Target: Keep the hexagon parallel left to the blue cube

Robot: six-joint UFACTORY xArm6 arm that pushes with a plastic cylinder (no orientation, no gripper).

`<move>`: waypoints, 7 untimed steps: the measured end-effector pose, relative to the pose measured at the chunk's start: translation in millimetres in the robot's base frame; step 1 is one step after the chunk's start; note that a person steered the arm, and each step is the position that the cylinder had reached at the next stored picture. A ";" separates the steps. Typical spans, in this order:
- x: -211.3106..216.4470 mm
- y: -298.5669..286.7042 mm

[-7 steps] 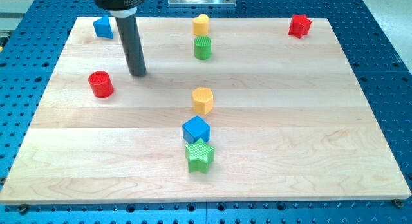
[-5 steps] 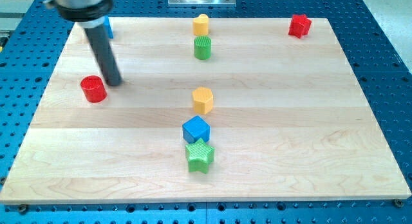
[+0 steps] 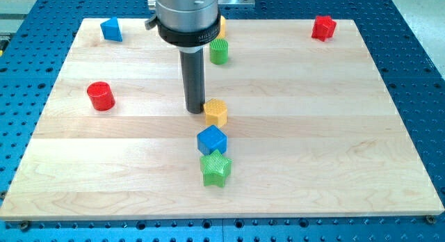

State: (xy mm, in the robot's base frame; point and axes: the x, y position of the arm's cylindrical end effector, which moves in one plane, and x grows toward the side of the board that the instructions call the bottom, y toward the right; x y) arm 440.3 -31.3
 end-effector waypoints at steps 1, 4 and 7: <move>-9.3 48.3; 39.0 -49.0; 15.8 -93.4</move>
State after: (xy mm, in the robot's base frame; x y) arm 456.1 -124.7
